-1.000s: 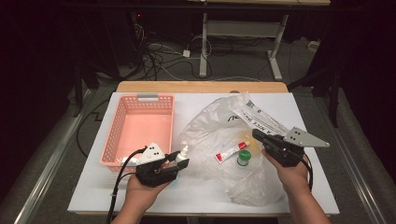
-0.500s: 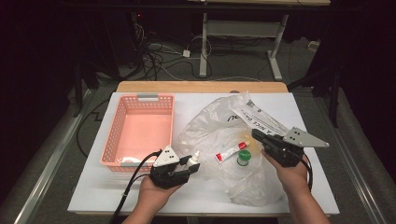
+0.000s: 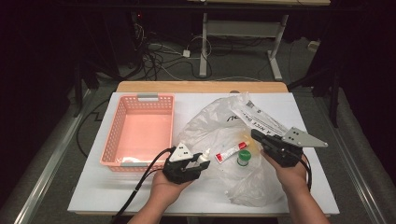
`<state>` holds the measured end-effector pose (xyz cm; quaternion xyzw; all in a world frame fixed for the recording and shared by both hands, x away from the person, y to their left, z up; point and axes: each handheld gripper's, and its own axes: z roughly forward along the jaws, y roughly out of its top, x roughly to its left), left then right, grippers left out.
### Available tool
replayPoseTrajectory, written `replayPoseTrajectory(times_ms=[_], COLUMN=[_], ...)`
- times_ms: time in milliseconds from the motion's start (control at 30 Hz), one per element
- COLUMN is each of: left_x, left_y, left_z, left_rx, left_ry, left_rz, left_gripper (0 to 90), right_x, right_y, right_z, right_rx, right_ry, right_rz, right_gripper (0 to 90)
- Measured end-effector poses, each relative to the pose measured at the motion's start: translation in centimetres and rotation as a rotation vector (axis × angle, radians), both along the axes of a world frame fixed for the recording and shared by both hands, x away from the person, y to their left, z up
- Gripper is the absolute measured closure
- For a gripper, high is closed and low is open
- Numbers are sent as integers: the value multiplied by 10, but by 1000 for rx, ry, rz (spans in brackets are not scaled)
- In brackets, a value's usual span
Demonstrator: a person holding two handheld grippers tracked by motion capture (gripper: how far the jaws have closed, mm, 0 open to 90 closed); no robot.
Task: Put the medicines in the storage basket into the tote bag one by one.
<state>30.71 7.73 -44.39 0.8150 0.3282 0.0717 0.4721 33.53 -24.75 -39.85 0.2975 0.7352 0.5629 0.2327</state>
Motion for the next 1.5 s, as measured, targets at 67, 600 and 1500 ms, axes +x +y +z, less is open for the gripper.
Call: replayPoseTrajectory(times_ms=[67, 600, 1500], left_x=[3, 31, 91], left_y=[-4, -45, -100], left_z=[1, 13, -18], left_rx=[-2, 23, 136], left_ry=[-8, -37, -16], left_rz=[1, -9, 34], left_gripper=[580, 579, 573], right_x=[0, 4, 10], right_y=[0, -1, 0], right_z=[0, -2, -4], right_rx=[0, 7, 30], right_ry=[-4, 3, 3], right_rz=[1, -4, -12], right_gripper=[900, 900, 900])
